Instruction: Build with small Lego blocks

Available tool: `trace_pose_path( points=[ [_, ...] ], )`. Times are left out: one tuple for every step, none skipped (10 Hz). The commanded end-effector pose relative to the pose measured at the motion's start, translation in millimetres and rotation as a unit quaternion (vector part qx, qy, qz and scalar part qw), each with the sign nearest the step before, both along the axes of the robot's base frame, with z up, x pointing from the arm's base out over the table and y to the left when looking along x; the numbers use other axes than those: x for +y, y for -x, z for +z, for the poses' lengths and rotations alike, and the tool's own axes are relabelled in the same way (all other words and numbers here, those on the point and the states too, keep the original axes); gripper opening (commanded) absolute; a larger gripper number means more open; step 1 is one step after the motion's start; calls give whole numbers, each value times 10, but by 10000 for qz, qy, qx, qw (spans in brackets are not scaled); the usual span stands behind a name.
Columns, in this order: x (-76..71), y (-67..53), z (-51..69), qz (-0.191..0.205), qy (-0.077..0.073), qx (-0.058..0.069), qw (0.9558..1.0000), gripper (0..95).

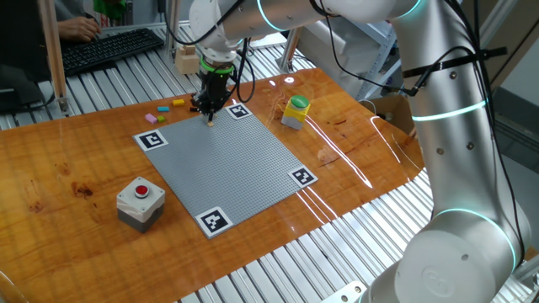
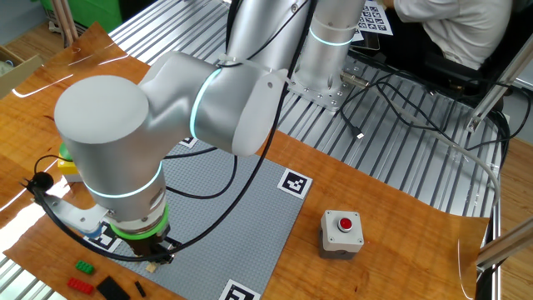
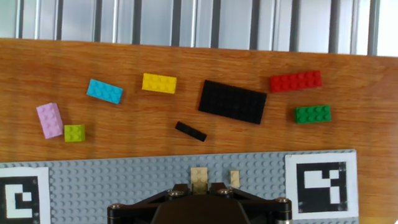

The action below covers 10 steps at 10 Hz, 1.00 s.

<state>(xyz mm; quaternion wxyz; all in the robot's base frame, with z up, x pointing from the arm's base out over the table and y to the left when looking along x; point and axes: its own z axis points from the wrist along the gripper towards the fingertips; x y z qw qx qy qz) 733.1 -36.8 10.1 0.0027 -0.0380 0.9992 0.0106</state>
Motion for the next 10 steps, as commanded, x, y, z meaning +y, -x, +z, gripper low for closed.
trace_pose_path(
  points=[
    [5,-2,-1,-21,-10,12,10000,0],
    [5,-2,-5,-32,-14,12,10000,0],
    [6,0,-13,-34,-15,-7,10000,0],
    [6,0,-14,-40,-14,-24,10000,0],
    [6,1,-14,-62,1,-45,10000,0],
    [6,1,-14,-123,42,-27,9999,0],
    [7,1,-14,-160,84,-29,9998,0],
    [7,1,-14,-188,140,-27,9997,190],
    [7,1,-14,-196,180,-25,9996,380],
    [8,1,-19,-241,194,-25,9995,380]
  ],
)
